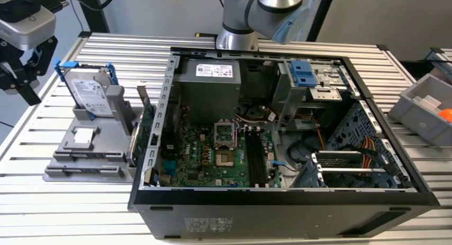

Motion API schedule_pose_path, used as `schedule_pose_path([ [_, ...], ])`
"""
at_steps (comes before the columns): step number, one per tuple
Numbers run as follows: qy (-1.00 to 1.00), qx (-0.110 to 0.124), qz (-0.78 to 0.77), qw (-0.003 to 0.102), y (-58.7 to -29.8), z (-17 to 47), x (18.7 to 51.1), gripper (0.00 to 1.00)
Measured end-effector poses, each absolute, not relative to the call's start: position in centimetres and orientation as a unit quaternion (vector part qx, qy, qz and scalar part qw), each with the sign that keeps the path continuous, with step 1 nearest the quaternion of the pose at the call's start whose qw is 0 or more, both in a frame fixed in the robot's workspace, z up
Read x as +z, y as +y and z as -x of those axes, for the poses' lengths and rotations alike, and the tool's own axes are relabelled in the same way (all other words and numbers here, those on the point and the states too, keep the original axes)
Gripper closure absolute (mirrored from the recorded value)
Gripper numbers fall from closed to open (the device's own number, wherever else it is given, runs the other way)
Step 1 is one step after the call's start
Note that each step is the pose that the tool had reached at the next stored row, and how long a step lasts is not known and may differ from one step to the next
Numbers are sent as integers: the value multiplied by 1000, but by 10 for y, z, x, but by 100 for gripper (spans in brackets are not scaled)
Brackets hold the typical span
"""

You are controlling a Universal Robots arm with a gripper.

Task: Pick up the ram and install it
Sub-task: 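Pick up the ram and move it above insertion slot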

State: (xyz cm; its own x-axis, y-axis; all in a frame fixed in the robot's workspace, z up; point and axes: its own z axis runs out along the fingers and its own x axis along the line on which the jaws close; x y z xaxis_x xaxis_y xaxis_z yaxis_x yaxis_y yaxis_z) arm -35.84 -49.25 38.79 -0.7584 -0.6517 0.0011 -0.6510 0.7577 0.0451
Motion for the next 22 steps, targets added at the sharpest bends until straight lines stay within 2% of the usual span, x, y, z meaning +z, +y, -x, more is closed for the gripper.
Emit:
schedule_pose_path([
  [22, -884, -24, -466, 9, -492, 358, 388, 100],
])
